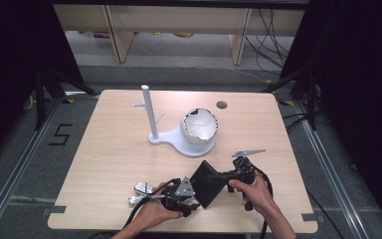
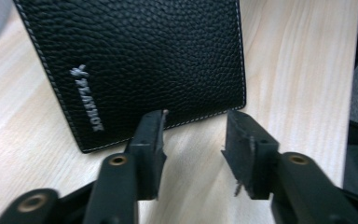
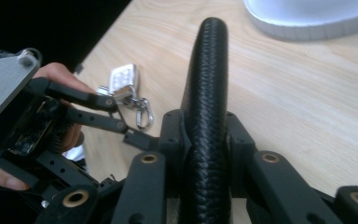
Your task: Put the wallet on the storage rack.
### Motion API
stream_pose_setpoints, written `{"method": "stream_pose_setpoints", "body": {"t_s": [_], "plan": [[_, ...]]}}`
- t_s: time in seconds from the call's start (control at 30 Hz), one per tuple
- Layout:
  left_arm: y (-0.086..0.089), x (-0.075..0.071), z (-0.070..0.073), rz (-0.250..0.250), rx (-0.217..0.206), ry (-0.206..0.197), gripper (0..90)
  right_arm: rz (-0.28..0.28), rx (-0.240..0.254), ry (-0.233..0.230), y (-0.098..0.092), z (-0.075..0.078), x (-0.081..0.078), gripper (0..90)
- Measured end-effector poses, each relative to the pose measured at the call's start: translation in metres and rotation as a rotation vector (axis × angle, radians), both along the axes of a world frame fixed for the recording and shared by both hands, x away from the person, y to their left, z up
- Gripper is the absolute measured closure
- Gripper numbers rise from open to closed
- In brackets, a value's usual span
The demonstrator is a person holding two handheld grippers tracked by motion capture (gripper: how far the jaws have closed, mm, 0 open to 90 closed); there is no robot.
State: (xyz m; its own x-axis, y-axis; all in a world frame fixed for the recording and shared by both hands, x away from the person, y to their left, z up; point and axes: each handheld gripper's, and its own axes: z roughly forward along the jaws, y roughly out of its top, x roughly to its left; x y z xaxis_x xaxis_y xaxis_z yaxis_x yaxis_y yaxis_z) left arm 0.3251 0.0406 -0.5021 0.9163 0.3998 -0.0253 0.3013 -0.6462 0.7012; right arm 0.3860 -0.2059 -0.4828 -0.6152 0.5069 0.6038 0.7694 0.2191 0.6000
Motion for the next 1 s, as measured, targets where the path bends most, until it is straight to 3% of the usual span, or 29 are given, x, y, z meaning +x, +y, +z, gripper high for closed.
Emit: {"method": "stream_pose_setpoints", "body": {"t_s": [0.03,0.1,0.13,0.3,0.37,0.4,0.43,0.57,0.67,0.77,0.83,0.9,0.93,0.97,1.0], "plan": [[0.003,-0.002,0.003,-0.007,-0.005,0.0,54.7,0.004,0.001,-0.035,0.0,0.0,0.001,75.0],[0.01,-0.007,0.007,-0.019,-0.004,0.002,51.8,0.0,-0.013,-0.058,0.001,0.005,-0.002,75.5],[0.014,-0.011,0.009,-0.004,-0.029,0.003,50.0,0.012,-0.006,-0.058,0.003,0.008,-0.004,75.9],[0.029,-0.023,0.015,-0.001,-0.016,-0.022,45.2,0.01,0.026,-0.072,0.003,0.017,-0.008,76.4],[0.038,-0.03,0.014,0.001,-0.017,-0.026,44.5,0.004,0.017,-0.116,0.003,0.019,-0.007,76.4],[0.038,-0.03,0.014,0.001,-0.017,-0.026,44.2,-0.003,0.018,-0.071,0.003,0.022,-0.01,76.4],[0.046,-0.033,0.015,0.008,-0.016,-0.024,43.6,0.01,0.013,-0.125,0.002,0.021,-0.007,76.4],[0.06,-0.035,0.017,0.053,-0.028,-0.022,41.4,0.008,0.017,-0.133,0.001,0.022,-0.007,76.4],[0.066,-0.036,0.018,0.056,-0.042,-0.026,40.6,0.001,0.013,-0.137,0.001,0.023,-0.006,76.4],[0.079,-0.039,0.021,0.089,-0.064,-0.021,40.3,-0.013,0.023,-0.108,0.0,0.026,-0.008,76.4],[0.089,-0.04,0.022,0.127,-0.1,-0.023,40.2,-0.01,0.011,-0.144,-0.002,0.027,-0.005,76.3],[0.094,-0.04,0.022,0.136,-0.093,-0.021,40.0,-0.012,0.012,-0.151,-0.003,0.027,-0.004,76.3],[0.103,-0.041,0.021,0.15,-0.081,-0.029,39.8,-0.021,0.021,-0.116,-0.004,0.029,-0.004,76.3],[0.103,-0.041,0.021,0.15,-0.081,-0.029,39.5,-0.025,0.003,-0.157,-0.006,0.03,-0.002,76.3],[0.109,-0.042,0.021,0.155,-0.08,-0.031,39.1,-0.03,0.019,-0.129,-0.006,0.031,-0.002,76.4]]}}
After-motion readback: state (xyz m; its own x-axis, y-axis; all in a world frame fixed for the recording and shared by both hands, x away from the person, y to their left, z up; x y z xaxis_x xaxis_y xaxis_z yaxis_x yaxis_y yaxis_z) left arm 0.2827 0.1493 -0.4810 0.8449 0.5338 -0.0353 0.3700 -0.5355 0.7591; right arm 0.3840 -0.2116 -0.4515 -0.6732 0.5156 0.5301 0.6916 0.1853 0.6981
